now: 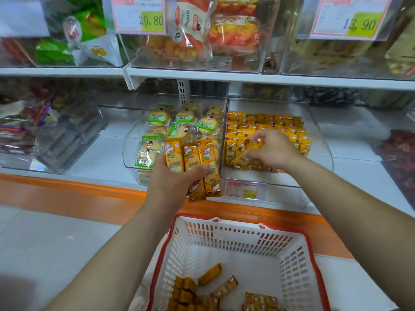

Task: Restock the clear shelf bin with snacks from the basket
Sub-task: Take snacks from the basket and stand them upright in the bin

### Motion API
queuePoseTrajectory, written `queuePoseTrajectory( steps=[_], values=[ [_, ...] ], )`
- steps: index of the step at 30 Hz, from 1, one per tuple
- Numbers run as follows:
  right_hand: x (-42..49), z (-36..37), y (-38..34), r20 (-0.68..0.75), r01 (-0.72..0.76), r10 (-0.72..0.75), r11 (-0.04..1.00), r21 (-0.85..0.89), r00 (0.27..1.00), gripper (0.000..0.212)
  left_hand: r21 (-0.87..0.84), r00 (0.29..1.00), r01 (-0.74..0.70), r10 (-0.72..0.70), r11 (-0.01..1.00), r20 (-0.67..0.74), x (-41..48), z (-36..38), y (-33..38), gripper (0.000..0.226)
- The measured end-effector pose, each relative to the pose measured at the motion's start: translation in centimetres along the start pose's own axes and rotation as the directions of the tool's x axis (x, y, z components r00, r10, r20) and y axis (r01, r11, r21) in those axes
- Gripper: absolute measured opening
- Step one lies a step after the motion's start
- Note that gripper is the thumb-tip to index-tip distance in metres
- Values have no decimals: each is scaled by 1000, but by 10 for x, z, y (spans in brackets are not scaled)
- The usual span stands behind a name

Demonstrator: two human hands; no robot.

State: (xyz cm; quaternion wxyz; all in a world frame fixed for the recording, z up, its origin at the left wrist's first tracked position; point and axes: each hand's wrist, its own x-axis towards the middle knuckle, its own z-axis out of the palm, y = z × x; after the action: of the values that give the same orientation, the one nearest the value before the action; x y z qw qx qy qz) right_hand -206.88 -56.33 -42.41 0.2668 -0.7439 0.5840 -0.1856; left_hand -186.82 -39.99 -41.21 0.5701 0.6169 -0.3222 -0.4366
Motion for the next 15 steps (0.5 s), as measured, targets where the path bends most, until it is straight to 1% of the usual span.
queuePoseTrajectory(
  steps=[1, 2, 4, 6, 8, 10, 15],
  values=[
    [7, 8, -1, -9, 32, -32, 998, -50, 999, 42, 0, 1000, -2, 2, 1000, -3, 1, -1, 0, 50],
    [13, 16, -3, -7, 47, -48, 997, -54, 999, 40, 0, 1000, -5, 5, 1000, -5, 1, -1, 0, 50],
    [23, 33, -5, 0, 77, -77, 997, -13, 997, 39, -3, 1000, -10, 10, 1000, -6, 2, -2, 1, 51],
    [30, 45, -4, -38, 132, -133, 991, -19, 990, 34, -6, 1000, -15, 15, 1000, -5, 4, -1, 1, 51],
    [34, 53, -3, -93, 165, -171, 984, -64, 981, 29, -5, 1000, -15, 15, 1000, -10, 5, 0, 1, 53],
    [35, 56, -1, -102, 159, -168, 984, -84, 981, 25, -2, 1000, -8, 8, 1000, -11, 6, 1, 1, 55],
    [32, 55, 2, -57, 156, -159, 987, -45, 986, 19, 32, 1000, -1, 2, 999, -16, 8, 2, 0, 53]
  ],
)
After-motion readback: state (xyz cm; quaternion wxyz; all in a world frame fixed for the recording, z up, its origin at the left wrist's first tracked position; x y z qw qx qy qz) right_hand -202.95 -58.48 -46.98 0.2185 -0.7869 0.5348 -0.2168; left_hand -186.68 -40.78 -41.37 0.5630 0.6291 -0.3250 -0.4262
